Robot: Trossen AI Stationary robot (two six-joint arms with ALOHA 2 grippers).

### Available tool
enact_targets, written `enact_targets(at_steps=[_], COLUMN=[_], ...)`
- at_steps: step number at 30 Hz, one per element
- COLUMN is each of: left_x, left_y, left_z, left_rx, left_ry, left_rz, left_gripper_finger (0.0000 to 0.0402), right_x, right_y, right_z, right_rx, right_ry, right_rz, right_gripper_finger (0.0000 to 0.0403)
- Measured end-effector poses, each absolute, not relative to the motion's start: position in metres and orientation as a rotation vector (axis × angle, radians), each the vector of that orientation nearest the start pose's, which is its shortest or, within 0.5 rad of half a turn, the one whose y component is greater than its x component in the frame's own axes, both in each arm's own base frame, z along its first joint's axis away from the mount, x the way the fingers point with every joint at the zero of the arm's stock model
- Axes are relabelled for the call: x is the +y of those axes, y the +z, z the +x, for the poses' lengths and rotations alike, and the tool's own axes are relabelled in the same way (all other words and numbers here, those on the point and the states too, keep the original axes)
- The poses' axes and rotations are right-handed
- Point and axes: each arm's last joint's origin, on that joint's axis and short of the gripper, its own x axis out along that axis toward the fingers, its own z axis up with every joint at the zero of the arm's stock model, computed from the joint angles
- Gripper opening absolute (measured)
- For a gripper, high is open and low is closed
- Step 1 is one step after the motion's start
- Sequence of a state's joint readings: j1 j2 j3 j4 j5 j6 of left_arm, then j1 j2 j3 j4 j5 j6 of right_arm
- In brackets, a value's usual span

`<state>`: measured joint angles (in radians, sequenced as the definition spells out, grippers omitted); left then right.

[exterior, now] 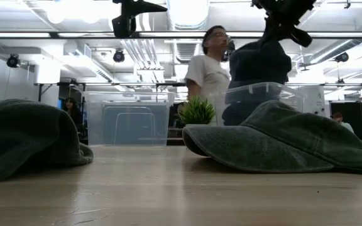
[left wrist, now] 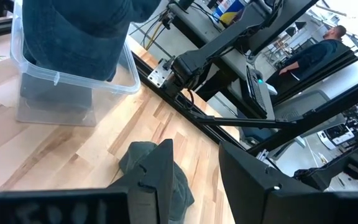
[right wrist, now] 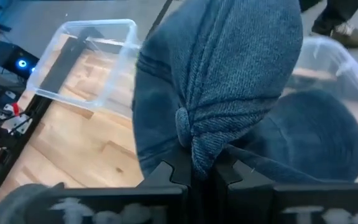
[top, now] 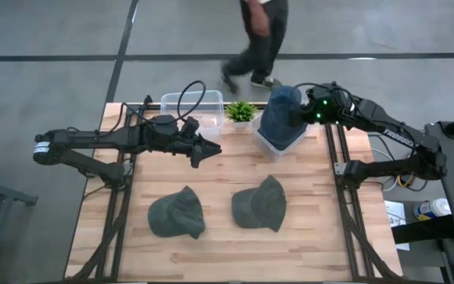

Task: Pick and place caps into container
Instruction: Put the blue cap into the right transparent container

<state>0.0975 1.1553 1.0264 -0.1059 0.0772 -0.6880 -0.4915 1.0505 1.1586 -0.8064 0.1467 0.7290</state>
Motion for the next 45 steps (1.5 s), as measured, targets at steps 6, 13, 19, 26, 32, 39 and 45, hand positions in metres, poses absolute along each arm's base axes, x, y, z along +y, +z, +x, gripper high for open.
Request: enact_targets(at_steps=[6,13,19,26,32,39,45], left_x=[0.024,0.024,0.024,0.024,0.024,0.024,0.024], left_y=[0.351,0.350,0.350,0.350,0.350,0.350,0.350], left_z=[0.257,0.257,0.257,0.257,0.257,0.257,0.257], left_rx=[0.213,0.212,0.211,0.210,0.211,0.211,0.211], left_ry=[0.115,0.117,0.120,0.122,0.122,0.122,0.122], left_rz=[-0.704,-0.705,-0.715,-0.722,-0.722,-0.722,-0.722], left_gripper_finger=[0.0122,0.0122,0.0122,0.0122,0.0122,0.0122,0.0122], right_x=[-0.096,-0.095,-0.098,-0.109,-0.122,-0.129,-0.134], right_y=[0.332,0.301,0.294,0.287,0.278,0.270,0.260], right_z=[0.170,0.170,0.171,0.166,0.168,0.175,0.180], right_rx=[0.402,0.492,0.520,0.556,0.621,0.656,0.717], right_ry=[-0.853,-0.870,-0.934,-1.043,-1.019,-0.984,-0.987], right_rz=[0.856,0.890,0.893,0.862,0.911,0.937,0.951], right_gripper_finger=[0.0008,0.0008,0.0008,0.0008,0.0008,0.0008,0.0008])
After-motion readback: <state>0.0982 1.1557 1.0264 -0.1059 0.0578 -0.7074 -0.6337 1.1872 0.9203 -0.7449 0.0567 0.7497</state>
